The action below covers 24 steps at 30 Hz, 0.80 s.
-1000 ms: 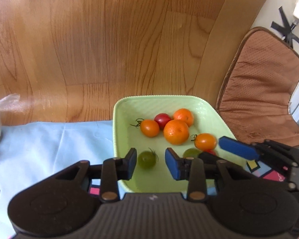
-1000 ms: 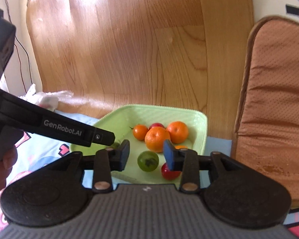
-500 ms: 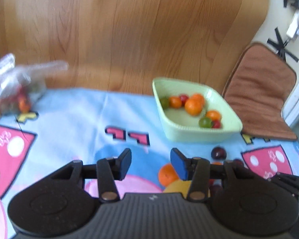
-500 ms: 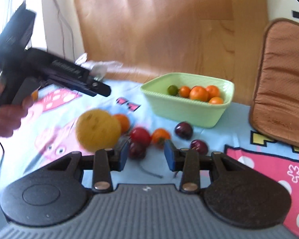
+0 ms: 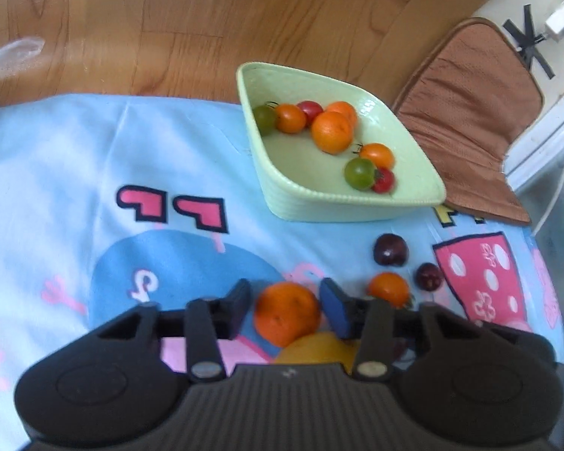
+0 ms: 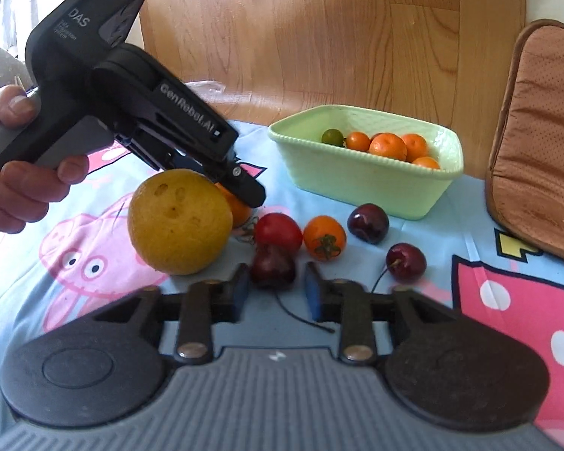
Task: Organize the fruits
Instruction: 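Grasp a tangerine with the left gripper while the right gripper grasps a dark cherry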
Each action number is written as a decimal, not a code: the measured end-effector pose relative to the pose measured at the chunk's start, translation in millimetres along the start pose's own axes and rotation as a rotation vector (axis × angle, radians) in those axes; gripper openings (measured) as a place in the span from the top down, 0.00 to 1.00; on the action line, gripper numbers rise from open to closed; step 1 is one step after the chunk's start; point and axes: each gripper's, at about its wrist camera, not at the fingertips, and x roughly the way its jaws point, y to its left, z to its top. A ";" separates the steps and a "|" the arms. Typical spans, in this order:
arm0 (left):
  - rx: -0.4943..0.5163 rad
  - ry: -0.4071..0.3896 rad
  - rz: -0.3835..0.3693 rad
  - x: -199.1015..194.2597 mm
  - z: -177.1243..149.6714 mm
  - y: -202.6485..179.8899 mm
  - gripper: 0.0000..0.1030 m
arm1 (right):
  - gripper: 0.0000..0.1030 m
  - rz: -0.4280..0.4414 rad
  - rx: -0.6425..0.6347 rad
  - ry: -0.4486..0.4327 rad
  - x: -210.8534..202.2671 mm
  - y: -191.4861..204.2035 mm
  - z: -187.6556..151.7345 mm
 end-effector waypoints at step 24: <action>0.002 -0.227 0.034 -74.5 -152.0 -41.4 0.65 | 0.71 -0.015 0.041 -0.037 -85.0 41.4 -59.9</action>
